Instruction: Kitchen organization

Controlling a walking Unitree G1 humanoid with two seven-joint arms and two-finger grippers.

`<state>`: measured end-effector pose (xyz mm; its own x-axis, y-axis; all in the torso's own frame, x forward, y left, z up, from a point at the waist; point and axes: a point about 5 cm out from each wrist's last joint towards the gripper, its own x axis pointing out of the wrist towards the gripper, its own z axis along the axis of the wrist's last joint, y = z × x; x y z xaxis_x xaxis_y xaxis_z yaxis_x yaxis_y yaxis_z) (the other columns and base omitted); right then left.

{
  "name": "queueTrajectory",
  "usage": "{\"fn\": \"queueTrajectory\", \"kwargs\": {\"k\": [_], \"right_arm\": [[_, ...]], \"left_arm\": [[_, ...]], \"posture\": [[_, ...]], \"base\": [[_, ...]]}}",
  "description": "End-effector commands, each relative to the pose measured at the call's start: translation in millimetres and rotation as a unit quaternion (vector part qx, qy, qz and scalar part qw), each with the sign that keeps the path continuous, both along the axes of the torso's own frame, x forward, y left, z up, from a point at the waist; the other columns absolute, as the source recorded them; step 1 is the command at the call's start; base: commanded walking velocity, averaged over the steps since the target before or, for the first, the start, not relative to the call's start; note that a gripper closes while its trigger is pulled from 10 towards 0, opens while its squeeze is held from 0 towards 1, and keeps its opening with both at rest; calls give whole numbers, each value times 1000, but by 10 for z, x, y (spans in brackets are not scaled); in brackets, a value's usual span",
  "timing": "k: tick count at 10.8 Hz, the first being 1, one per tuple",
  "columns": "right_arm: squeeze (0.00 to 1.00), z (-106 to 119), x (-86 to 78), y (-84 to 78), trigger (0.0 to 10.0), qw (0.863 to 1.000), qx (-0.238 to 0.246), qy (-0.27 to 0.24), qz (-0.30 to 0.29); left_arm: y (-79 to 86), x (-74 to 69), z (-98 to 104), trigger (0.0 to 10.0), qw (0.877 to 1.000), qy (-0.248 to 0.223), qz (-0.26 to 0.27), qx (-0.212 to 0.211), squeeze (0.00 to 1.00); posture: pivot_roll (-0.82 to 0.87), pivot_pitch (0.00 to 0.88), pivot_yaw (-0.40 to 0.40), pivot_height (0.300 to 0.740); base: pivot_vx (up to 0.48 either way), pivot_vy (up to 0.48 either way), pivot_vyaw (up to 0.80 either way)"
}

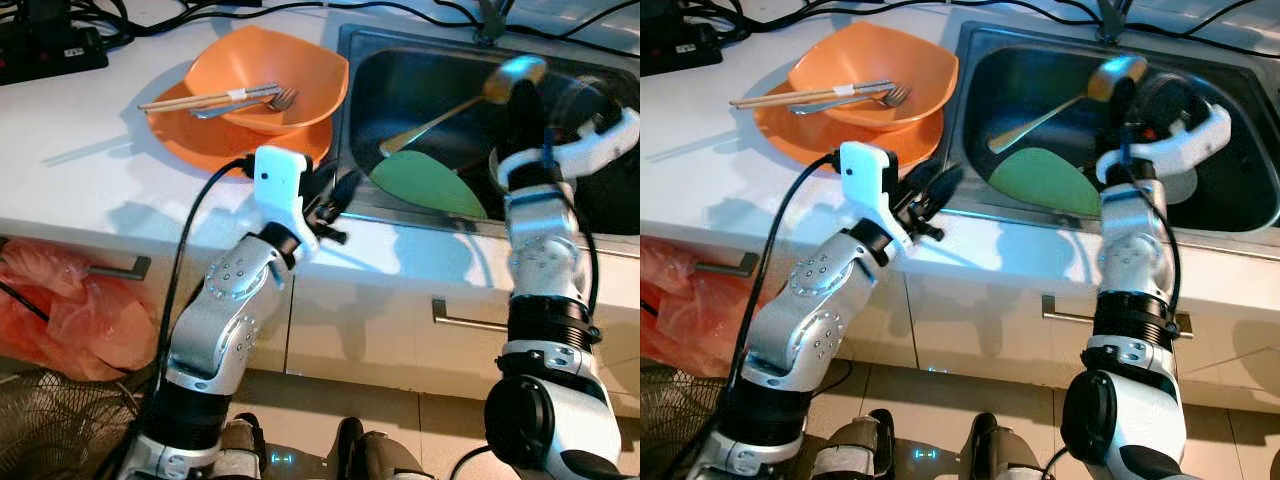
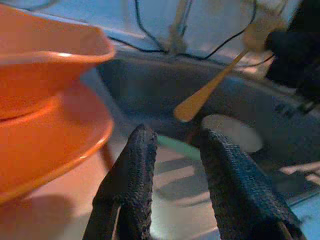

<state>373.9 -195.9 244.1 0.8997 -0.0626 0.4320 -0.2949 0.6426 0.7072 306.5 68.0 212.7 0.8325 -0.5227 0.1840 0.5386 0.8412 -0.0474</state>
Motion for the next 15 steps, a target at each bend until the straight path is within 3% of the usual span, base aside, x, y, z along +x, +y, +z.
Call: {"fn": "queueTrajectory", "kwargs": {"k": [1,2,4,6,8,12,15], "right_arm": [[0,2,-13,-18,10000,1000,-21,-3,-13],[0,16,-26,11,10000,998,-63,-6,-29],[0,-3,-34,33,10000,991,-124,-6,-50],[0,-71,-15,42,10000,990,-128,7,-53],[0,-173,8,0,10000,986,-156,24,-63],[0,-306,42,19,10000,976,-200,49,-69],[0,-377,81,135,10000,968,-241,52,-43]], "left_arm": [[-27,-8,-40,10000,1000,-6,7,16,0],[25,-1,-65,10000,998,-21,29,42,0],[86,-8,-102,10000,998,-24,32,46,0],[88,-70,-133,10000,999,-15,-24,32,0],[102,-99,-130,10000,996,-43,-41,59,0],[90,-119,-122,10000,994,-21,-69,78,0],[112,-102,-63,10000,991,-34,-88,92,0]], "posture": [[244,199,-77,740],[242,195,-76,740],[243,191,-75,740],[244,189,-75,740],[247,197,-76,740],[252,206,-80,740],[253,206,-84,740]], "base": [[0,0,0],[0,0,0],[0,0,0],[0,0,0],[0,0,0],[0,0,0],[0,0,0]]}}
